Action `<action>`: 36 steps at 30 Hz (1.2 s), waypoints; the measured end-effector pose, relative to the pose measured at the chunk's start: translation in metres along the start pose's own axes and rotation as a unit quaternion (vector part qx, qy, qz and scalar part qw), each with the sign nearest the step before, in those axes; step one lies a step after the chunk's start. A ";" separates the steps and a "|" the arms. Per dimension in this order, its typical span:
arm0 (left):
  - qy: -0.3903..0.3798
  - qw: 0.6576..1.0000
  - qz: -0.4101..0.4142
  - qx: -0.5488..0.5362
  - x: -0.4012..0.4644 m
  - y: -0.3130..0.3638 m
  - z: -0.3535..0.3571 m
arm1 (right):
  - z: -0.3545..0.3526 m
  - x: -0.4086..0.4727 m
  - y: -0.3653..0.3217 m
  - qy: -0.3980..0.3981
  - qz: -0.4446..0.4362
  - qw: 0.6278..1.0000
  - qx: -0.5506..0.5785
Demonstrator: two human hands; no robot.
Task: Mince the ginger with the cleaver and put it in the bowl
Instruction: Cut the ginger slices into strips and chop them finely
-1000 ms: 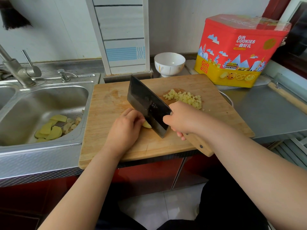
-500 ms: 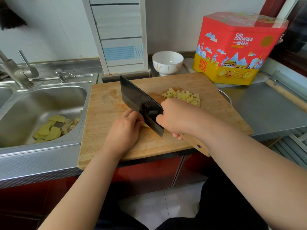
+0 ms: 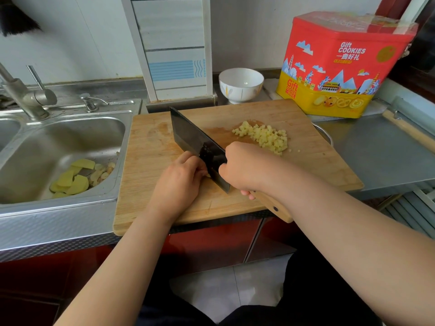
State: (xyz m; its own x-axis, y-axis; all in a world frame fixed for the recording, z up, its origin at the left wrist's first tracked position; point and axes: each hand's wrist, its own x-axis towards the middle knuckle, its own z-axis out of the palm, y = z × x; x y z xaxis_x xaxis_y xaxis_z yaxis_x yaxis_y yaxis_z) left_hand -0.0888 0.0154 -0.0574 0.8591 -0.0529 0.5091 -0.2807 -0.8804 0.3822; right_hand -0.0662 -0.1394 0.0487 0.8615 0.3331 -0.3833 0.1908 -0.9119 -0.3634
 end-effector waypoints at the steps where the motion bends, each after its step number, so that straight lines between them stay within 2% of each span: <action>1: -0.001 1.000 0.003 0.005 0.000 0.000 0.000 | 0.001 -0.001 0.003 0.011 -0.007 1.000 0.002; 7: -0.007 1.000 -0.005 0.014 0.001 0.003 0.002 | 0.000 -0.002 0.013 0.023 -0.010 0.999 0.025; 10: 0.055 0.998 -0.019 -0.026 0.007 0.012 -0.011 | 0.000 -0.002 0.013 0.013 0.001 0.999 0.031; 12: 0.091 0.995 0.033 -0.017 0.024 0.025 -0.030 | -0.001 -0.003 0.013 0.013 -0.006 0.999 0.031; 13: 0.080 0.994 0.068 -0.002 0.036 0.029 -0.040 | -0.002 -0.005 0.012 0.014 -0.014 0.999 0.029; 14: 0.043 0.994 0.100 0.014 0.050 0.033 -0.049 | -0.003 -0.006 0.011 0.016 -0.021 0.999 0.028; 16: -0.082 0.988 0.128 0.032 0.077 0.039 -0.064 | -0.005 -0.008 0.008 0.009 -0.022 1.000 0.016; 18: -0.204 0.972 0.108 0.046 0.094 0.041 -0.071 | -0.005 -0.009 0.006 0.000 -0.021 1.000 -0.006; 20: -0.273 0.955 0.093 0.060 0.102 0.041 -0.074 | -0.004 -0.009 0.007 0.006 -0.039 0.999 -0.026; 22: -0.299 0.947 0.097 0.069 0.105 0.043 -0.079 | -0.003 -0.009 0.009 0.019 -0.062 0.998 -0.003; 25: -0.328 0.935 0.085 0.099 0.106 0.046 -0.084 | -0.001 -0.011 0.016 -0.018 -0.083 0.986 0.146; 30: -0.457 0.878 0.005 0.143 0.111 0.057 -0.098 | 0.008 -0.020 0.035 -0.114 -0.070 0.909 0.396; 34: -0.521 0.831 -0.025 0.192 0.117 0.065 -0.101 | 0.018 -0.025 0.037 -0.118 -0.090 0.899 0.413; 36: -0.530 0.820 -0.029 0.214 0.118 0.071 -0.100 | 0.020 -0.027 0.035 -0.111 -0.097 0.898 0.415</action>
State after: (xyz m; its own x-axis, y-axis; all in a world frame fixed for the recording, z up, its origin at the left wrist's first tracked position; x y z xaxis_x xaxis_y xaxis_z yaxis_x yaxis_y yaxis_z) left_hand -0.0502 -0.0059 0.1070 0.8186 -0.1857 -0.5435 -0.2456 -0.9686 -0.0390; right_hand -0.0917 -0.1759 0.0290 0.7174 0.5895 -0.3712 -0.1694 -0.3692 -0.9138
